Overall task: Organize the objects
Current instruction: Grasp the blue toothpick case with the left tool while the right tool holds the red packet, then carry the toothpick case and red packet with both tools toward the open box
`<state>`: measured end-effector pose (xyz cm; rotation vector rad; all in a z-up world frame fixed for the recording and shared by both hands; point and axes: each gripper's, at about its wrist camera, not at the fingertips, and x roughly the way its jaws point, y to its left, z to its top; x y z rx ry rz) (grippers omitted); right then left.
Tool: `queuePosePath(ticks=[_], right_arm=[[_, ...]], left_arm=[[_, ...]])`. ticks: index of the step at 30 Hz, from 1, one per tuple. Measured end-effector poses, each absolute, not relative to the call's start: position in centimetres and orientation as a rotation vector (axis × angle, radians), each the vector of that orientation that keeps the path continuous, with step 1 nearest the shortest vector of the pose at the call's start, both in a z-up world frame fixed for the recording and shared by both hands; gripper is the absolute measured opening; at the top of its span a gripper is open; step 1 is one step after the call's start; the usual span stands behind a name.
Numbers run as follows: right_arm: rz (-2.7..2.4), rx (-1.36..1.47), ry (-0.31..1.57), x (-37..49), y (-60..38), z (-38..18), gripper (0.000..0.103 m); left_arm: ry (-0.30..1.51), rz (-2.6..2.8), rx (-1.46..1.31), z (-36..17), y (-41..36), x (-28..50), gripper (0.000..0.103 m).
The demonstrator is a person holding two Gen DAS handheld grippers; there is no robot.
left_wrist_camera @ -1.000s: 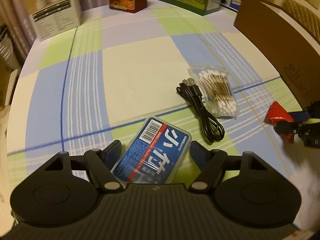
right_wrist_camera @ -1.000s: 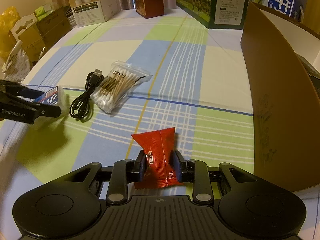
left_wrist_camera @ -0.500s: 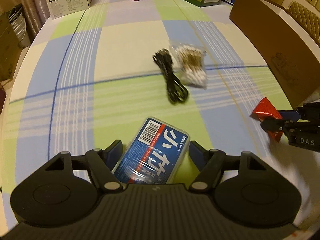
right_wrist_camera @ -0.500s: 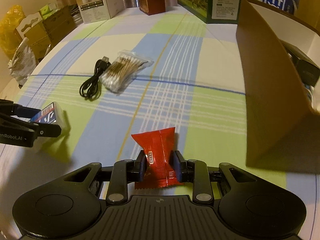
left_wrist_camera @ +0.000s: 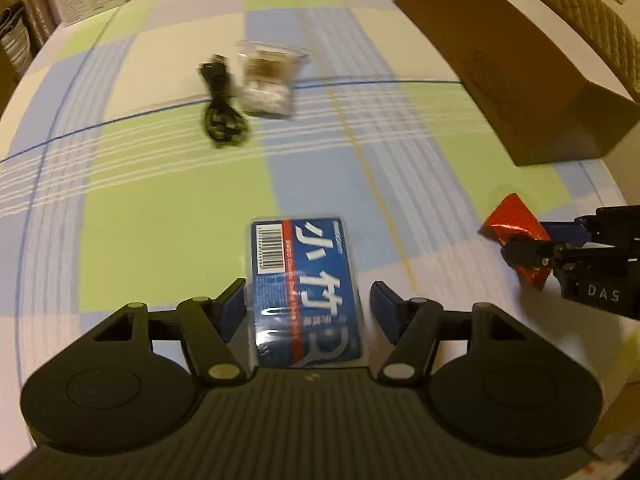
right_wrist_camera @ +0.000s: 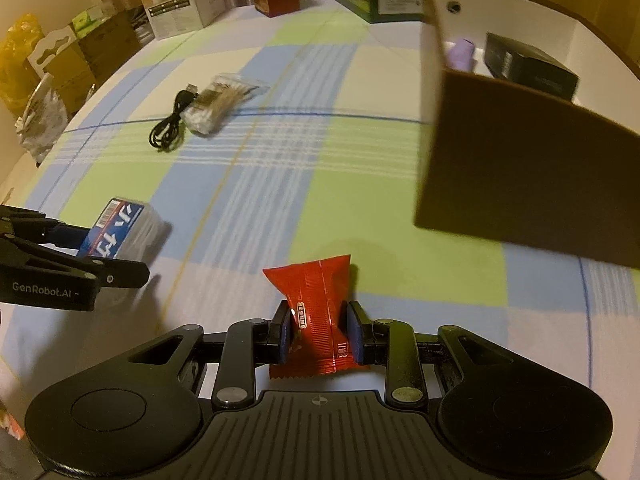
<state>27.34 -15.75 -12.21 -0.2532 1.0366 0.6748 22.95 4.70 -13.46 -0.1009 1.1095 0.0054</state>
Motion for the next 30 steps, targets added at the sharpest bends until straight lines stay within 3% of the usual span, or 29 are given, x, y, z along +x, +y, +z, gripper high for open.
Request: queuePosePath(ticks=[6, 10, 15, 17, 19, 30], right_arm=[[0.665, -0.239, 1.027, 27.2, -17.0, -12.1, 0.026], [0.67, -0.258, 1.015, 27.1, -16.7, -12.1, 0.048], [0.678, -0.311, 0.99, 26.7, -16.2, -12.5, 0.047], [0.67, -0.324, 0.982, 26.7, -16.2, -12.5, 0.031], [0.668, -0.332, 0.979, 26.7, -16.3, -12.5, 0.028], [0.677, -0.318, 0.988, 26.4, -16.6, -12.4, 0.027]], left_arm=[[1.123, 0.043, -0.118, -13.2, 3.6, 23.3, 0.063], [1.13, 0.079, -0.085, -13.1, 3.0, 23.8, 0.062], [1.133, 0.09, -0.051, -13.1, 2.3, 23.4, 0.057], [1.135, 0.094, -0.053, -13.1, 2.3, 23.3, 0.057], [1.138, 0.095, -0.054, -13.1, 2.2, 23.1, 0.057], [1.145, 0.089, -0.049, -12.9, 1.6, 22.9, 0.057]])
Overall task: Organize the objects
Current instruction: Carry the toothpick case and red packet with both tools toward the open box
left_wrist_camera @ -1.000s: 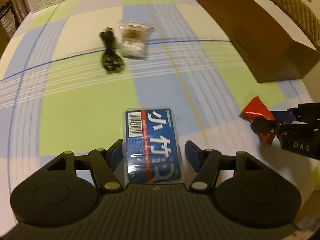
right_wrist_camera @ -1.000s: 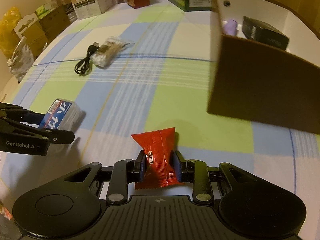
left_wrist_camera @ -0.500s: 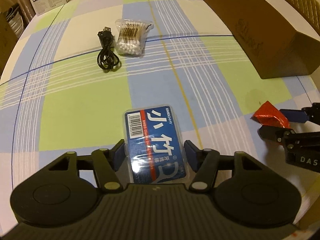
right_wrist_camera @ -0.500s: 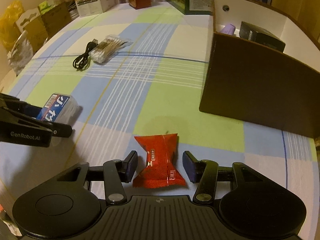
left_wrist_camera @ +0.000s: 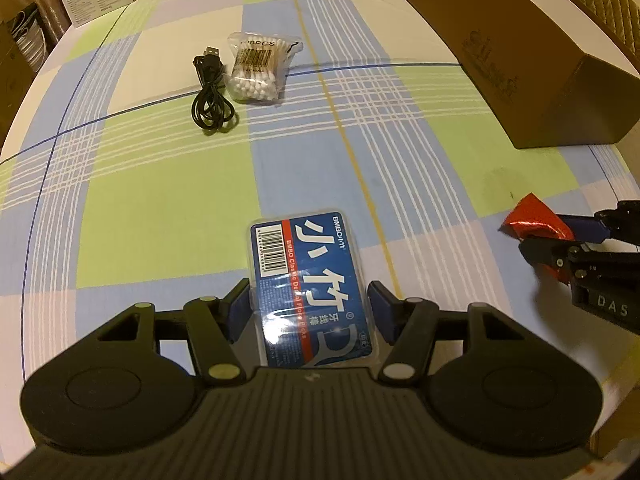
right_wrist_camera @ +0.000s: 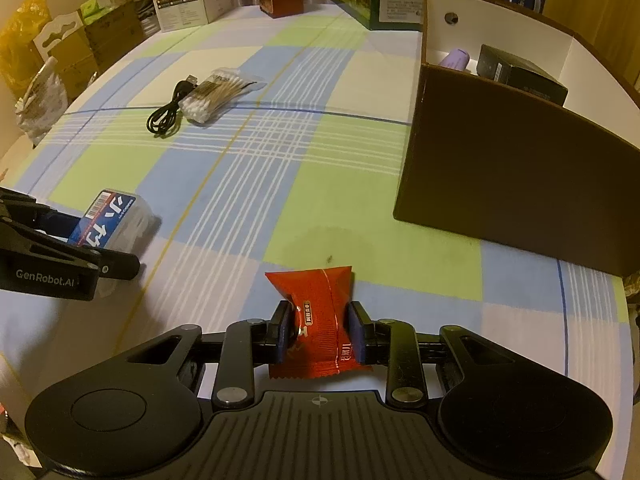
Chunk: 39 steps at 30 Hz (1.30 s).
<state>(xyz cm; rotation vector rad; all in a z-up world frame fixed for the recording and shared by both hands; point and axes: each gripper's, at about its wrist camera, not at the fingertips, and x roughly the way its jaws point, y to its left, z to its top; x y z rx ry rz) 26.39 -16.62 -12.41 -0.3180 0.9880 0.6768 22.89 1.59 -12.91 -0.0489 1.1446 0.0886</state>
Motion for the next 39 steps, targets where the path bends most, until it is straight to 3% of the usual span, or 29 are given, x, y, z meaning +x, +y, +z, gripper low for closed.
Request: queuePosePath(ticks=[16, 39], right_arm=[[0.662, -0.222, 0.99, 26.4, -19.6, -10.5, 0.027], [0.625, 0.045, 0.763, 33.0, -28.4, 1.1, 0.027]], left_arm=[[1.147, 0.042, -0.05, -11.4, 0.4, 22.7, 0.056], [0.872, -0.196, 0.002, 0.1, -9.5, 30.2, 0.056]])
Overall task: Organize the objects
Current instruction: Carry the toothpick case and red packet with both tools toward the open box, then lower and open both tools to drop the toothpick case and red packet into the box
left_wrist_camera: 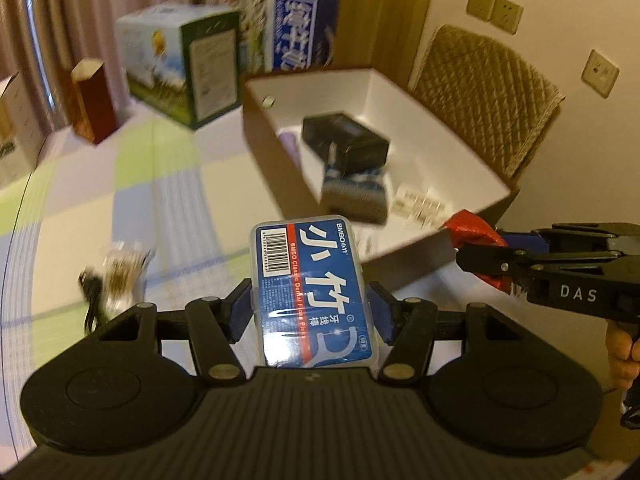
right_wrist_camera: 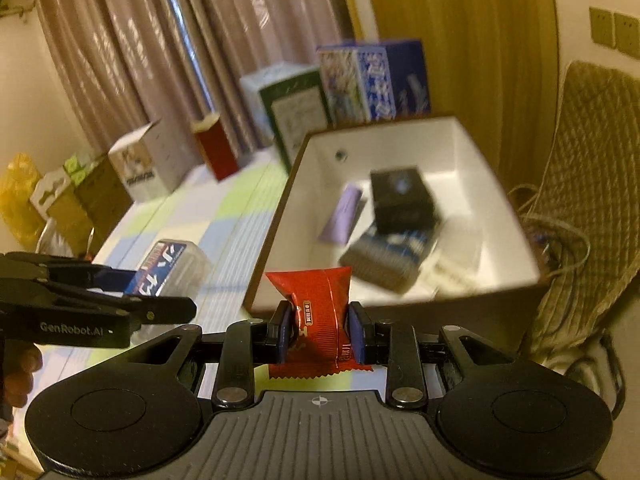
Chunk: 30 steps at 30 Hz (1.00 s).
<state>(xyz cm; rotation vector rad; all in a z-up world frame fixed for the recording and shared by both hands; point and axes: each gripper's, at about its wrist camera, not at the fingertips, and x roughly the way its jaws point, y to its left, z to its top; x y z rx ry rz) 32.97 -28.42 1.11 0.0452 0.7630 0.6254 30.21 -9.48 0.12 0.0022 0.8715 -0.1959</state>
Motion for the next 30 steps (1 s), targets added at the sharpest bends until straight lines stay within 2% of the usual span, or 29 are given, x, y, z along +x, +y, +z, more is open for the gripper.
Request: queuePosePath(ticks=[13, 30], right_arm=[[0.625, 0.045, 0.706, 39.6, -29.9, 2.8, 0.027], [0.594, 0.067, 0.838, 45.6, -29.8, -1.4, 0.027]], left_arm=[[0.809, -0.23, 0.022, 1.7, -13.4, 37.2, 0.056], [0.956, -0.248, 0.122, -2.8, -16.0, 45.1, 0.056]])
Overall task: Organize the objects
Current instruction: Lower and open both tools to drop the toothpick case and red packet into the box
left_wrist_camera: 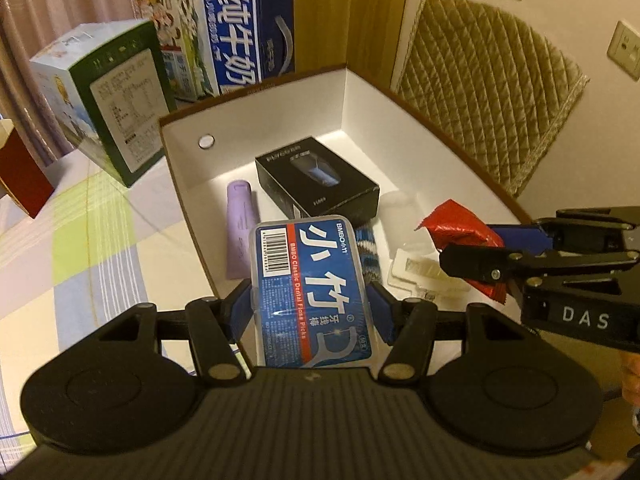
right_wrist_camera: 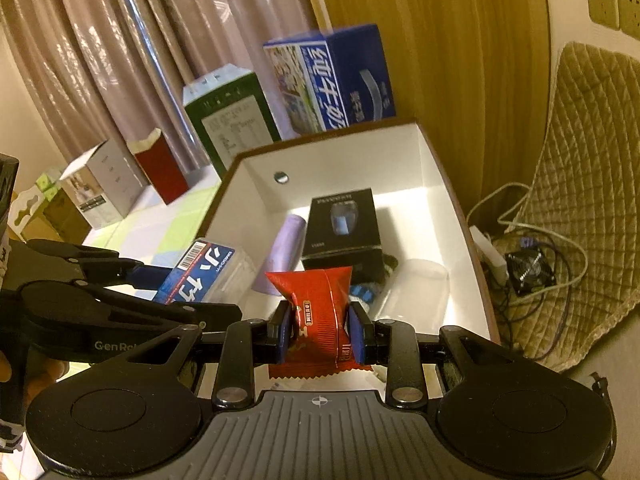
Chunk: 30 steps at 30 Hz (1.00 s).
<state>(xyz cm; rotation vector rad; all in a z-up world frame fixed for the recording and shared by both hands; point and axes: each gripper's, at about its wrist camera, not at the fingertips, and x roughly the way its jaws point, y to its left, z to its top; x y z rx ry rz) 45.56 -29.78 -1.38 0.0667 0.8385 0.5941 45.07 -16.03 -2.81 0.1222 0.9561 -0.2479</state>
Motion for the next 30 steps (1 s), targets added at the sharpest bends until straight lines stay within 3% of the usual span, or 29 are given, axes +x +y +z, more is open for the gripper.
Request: queuePosePath(ticks=[14, 30], right_arm=[[0.591, 0.083, 0.9, 47.4, -29.5, -3.2, 0.027], [0.604, 0.092, 0.913, 47.7, -29.0, -3.7, 0.028]], left_arm=[[1.043, -0.26, 0.186, -5.3, -16.5, 46.9, 0.056], [1.011, -0.254, 0.209, -4.7, -16.1, 47.3, 0.061]])
